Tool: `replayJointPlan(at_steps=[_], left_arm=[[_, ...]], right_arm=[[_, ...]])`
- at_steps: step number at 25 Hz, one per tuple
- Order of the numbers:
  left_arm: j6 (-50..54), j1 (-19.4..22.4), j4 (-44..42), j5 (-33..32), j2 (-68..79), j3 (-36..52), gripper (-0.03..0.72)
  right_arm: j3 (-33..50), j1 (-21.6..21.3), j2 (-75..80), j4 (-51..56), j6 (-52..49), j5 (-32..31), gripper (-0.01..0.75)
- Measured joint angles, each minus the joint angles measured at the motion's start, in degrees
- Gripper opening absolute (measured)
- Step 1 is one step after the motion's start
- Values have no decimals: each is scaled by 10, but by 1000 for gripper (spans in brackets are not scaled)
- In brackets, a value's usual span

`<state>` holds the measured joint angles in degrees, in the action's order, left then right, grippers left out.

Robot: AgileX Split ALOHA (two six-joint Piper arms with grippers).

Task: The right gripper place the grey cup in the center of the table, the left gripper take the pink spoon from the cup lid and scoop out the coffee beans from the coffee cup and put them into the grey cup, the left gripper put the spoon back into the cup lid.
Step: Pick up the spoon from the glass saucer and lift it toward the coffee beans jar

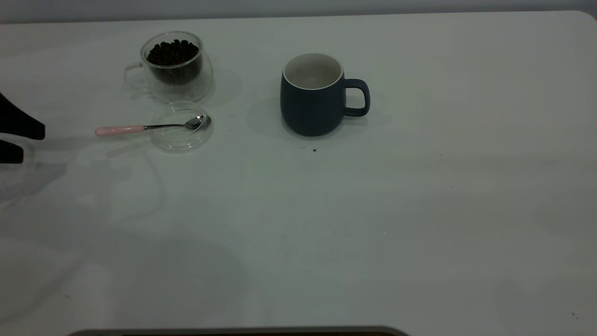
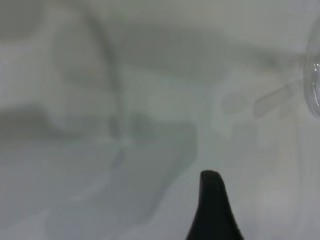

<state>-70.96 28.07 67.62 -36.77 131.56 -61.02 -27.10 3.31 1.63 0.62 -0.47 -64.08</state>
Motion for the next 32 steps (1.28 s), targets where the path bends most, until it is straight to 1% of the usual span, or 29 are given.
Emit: replayJointPlan(at_steps=[2,6,9,14,22,26,32], left_arm=[[-9,-3,14,0,0,0,603],[-45,-13,77,-2,2,0,623],[-82,-30,117,-16,12,0,624],[-100,-62,137,-16,30,0,624],[-100,-84,189,-24,75,0,616],[-119,-87,217,-41,86,-1,607],[-126,-90,226,-54,101,-4,595]], right_arm=[[0,0,0,0,0,0,489],[0,0,0,0,0,0,488],[0,0,0,0,0,0,488],[0,0,0,0,-1,0,488],[0,0,0,0,-1,0,488],[0,0,0,0,-1,0,488],[0,0,0,0,-1,0,488]])
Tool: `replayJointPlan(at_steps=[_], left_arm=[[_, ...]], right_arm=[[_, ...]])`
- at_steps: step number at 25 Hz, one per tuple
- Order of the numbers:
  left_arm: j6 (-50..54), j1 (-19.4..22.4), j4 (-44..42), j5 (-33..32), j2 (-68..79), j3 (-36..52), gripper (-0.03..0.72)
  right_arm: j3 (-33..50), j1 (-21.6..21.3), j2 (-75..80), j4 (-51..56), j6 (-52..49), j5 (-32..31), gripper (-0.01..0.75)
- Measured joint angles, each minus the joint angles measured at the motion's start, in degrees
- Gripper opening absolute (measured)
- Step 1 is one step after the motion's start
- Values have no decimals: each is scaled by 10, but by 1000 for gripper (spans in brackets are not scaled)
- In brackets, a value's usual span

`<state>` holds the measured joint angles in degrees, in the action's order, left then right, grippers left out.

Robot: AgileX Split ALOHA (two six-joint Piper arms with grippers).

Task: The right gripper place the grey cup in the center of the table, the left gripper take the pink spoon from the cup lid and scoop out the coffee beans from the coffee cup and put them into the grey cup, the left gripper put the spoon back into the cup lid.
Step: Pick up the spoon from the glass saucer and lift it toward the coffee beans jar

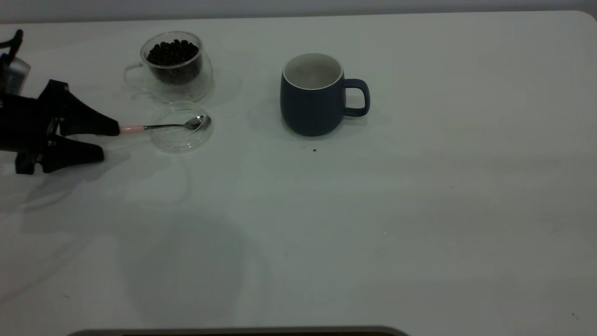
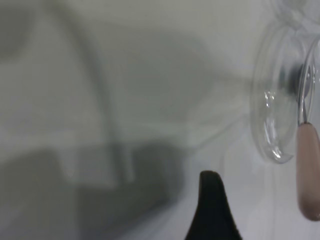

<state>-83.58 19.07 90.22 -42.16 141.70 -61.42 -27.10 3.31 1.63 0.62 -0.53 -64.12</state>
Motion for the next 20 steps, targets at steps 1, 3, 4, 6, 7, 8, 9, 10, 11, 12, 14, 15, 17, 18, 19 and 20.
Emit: replayJointPlan(at_steps=[1,3,4,6,7,8,9,10,11,12,14,15,17,18,19,20], left_arm=[[-2,-1,3,-3,1,0,595],[-4,-5,13,-7,2,0,594],[-4,-6,19,-7,2,-1,594],[-6,-7,22,-8,2,-1,594],[-6,-7,23,-8,2,-1,594],[-6,-7,22,-8,2,-1,593],[-6,-7,22,-9,2,-1,593],[-5,-7,22,-9,2,-1,593],[-3,-7,22,-10,2,-1,592],[-2,-7,22,-11,2,-1,589],[-1,-7,22,-12,2,-1,567],[-1,-7,22,-13,2,-1,548],[-1,-7,22,-16,2,-1,497],[-1,-7,22,-19,2,-1,463],[-1,-7,22,-23,2,-1,433],[-1,-7,22,-26,2,-1,393]], right_arm=[[0,0,0,0,0,0,488],[0,0,0,0,0,0,488],[0,0,0,0,0,0,488],[0,0,0,0,0,0,488],[0,0,0,0,0,0,488],[0,0,0,0,0,0,488],[0,0,0,0,0,0,488],[0,0,0,0,0,0,488],[0,0,0,0,0,0,488],[0,0,0,0,0,0,488],[0,0,0,0,0,0,488],[0,0,0,0,0,0,488],[0,0,0,0,0,0,488],[0,0,0,0,0,0,488],[0,0,0,0,0,0,488],[0,0,0,0,0,0,488]])
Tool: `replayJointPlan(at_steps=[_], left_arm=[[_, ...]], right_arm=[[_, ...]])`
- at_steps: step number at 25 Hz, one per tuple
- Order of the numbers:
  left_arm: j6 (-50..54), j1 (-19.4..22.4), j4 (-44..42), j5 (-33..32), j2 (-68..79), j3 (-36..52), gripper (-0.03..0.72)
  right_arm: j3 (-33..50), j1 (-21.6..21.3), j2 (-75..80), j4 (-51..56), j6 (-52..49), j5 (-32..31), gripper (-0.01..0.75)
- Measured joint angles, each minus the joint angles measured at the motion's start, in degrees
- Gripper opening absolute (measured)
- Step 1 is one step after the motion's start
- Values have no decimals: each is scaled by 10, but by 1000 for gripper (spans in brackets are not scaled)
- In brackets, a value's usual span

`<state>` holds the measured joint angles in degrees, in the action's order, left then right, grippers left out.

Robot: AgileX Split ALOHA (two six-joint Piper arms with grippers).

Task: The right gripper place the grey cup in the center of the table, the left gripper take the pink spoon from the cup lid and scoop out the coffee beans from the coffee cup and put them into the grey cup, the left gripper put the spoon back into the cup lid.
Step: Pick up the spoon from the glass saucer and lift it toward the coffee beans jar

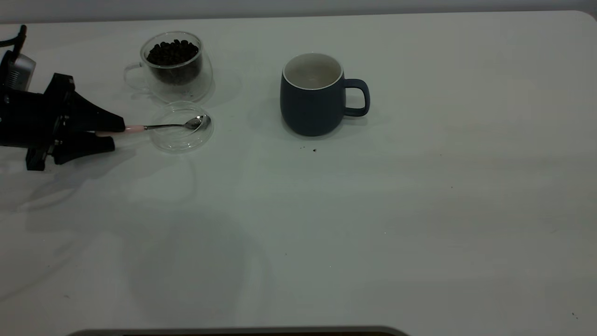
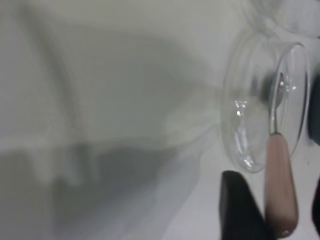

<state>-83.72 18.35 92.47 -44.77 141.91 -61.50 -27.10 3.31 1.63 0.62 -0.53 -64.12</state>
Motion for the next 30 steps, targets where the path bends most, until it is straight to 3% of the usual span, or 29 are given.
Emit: replayJointPlan(at_steps=[5,8,21,30], left_arm=[[1,0,0,-8,0,0,196],[0,0,0,-30,0,0,137],[27,0,-4,-31,-32,0,131],[138,14,-109,-44,-102,0,131]], right_arm=[[0,0,0,0,0,0,488],[0,0,0,0,0,0,488],[0,0,0,0,0,0,488],[0,0,0,0,0,0,488]])
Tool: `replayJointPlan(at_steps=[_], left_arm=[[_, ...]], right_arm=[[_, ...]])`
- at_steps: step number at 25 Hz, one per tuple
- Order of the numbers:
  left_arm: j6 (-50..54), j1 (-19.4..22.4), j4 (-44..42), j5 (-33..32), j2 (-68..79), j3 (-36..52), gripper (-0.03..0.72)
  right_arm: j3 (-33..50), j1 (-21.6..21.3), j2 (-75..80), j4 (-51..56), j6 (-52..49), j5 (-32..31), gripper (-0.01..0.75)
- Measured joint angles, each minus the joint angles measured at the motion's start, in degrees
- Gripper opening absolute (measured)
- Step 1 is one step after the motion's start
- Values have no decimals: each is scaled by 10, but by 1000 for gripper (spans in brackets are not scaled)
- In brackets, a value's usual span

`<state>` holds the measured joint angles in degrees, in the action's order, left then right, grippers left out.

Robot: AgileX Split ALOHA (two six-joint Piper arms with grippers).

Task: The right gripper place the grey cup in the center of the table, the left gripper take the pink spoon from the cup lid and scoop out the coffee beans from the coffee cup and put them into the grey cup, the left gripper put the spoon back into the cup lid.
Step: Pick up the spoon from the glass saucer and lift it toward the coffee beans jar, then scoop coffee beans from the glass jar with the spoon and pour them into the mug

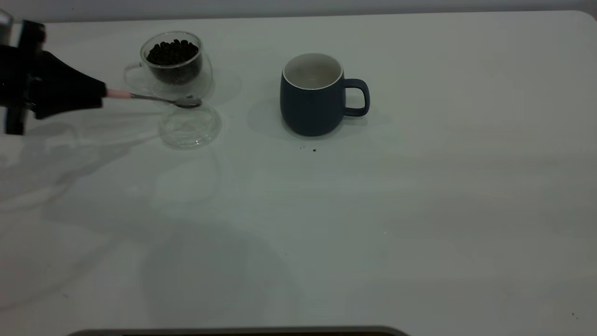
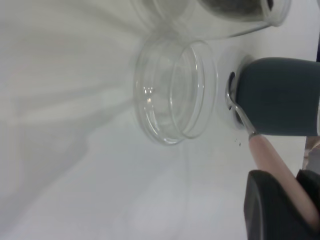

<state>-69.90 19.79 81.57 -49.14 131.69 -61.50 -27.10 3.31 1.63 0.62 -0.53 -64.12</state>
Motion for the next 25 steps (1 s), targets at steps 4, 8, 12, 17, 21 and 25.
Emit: replayJointPlan(at_steps=[4,8,12,17,21,25], left_arm=[[11,20,-8,-45,-42,0,131],[-3,24,4,-107,-71,-20,131],[-5,24,15,-101,-73,-68,131],[-4,24,9,-30,-63,-107,131],[-14,23,-4,-11,-25,-121,131],[-25,22,-4,16,10,-121,131]], right_arm=[[0,0,0,0,0,0,488],[0,0,0,0,0,0,488],[0,0,0,0,0,0,488],[0,0,0,0,1,0,488],[0,0,0,0,1,0,488],[0,0,0,0,0,0,488]])
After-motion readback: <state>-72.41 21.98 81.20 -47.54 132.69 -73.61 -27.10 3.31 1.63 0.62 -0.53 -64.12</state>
